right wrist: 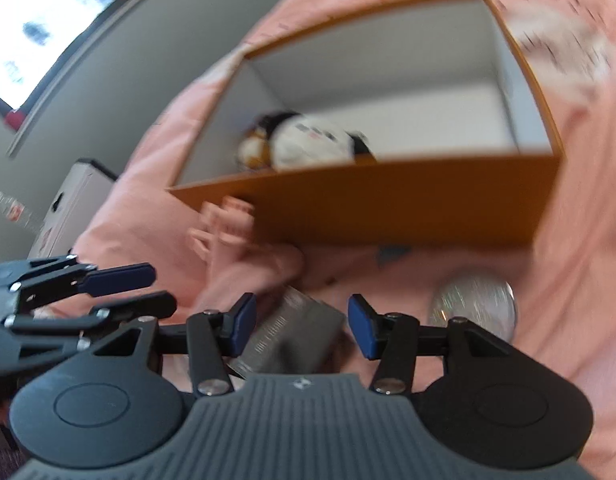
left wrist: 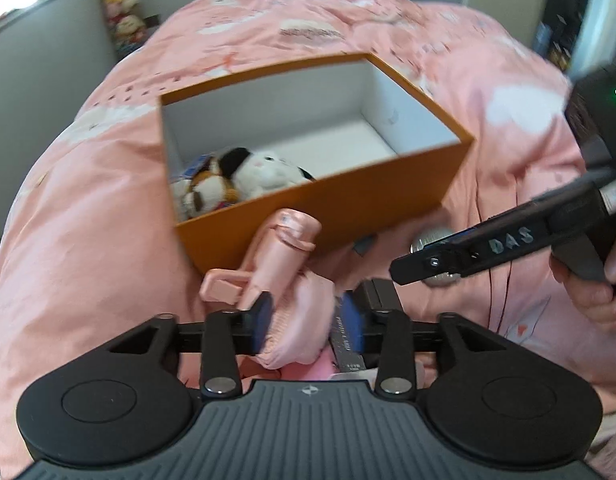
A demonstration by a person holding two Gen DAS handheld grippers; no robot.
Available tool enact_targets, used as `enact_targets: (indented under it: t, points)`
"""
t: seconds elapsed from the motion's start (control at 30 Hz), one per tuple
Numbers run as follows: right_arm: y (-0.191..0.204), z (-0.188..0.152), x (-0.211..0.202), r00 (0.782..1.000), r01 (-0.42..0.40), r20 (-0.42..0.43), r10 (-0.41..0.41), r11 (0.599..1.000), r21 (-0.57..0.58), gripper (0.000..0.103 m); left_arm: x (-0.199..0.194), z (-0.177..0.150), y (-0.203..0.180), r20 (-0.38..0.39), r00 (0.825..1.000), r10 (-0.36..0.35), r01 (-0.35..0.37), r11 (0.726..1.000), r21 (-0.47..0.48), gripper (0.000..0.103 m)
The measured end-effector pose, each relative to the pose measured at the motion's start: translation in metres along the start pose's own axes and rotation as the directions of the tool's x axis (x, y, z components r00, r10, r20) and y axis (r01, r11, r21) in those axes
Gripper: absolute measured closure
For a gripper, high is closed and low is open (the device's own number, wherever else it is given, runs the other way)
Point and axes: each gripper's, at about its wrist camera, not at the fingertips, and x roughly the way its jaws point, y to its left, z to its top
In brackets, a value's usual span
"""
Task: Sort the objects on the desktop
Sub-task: 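Grasp the pink pouch with left gripper while right gripper grasps grey box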
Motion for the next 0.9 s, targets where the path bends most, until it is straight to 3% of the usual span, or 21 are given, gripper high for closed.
enact_targets:
  t: [0.2, 0.47, 0.53, 0.6, 0.7, 0.9]
  points:
    - [-0.021, -0.007, 0.023, 0.994, -0.053, -0.082, 0.066, 0.987, 0.153, 0.047, 0.028, -0.003, -0.022, -0.045, 0.996, 0.083, -0.077, 0.990, 0.114, 0.050]
    - [-0.019, -0.012, 0.053, 0.986, -0.047, -0.147, 0.074, 0.983, 0.177, 0.045, 0.052, -0.006, -0.030, -0.079, 0.984, 0.160, -0.140, 0.966, 0.216, 0.051]
    - [-0.019, -0.013, 0.059, 0.984, -0.050, -0.157, 0.080, 0.981, 0.187, 0.045, 0.054, -0.007, -0.030, -0.081, 0.982, 0.171, -0.148, 0.962, 0.227, 0.055]
    - [-0.018, -0.013, 0.063, 0.983, -0.050, -0.164, 0.082, 0.980, 0.190, 0.045, 0.055, -0.007, -0.026, -0.091, 0.986, 0.137, -0.115, 0.970, 0.212, 0.065]
    - [-0.019, -0.014, 0.065, 0.981, -0.061, -0.170, 0.096, 0.978, 0.197, 0.056, 0.051, -0.008, -0.020, -0.098, 0.991, 0.095, -0.076, 0.981, 0.180, 0.077]
    - [-0.021, -0.014, 0.055, 0.984, -0.061, -0.150, 0.092, 0.977, 0.203, 0.062, 0.038, -0.011, -0.001, -0.090, 0.994, 0.055, -0.049, 0.997, 0.065, 0.081]
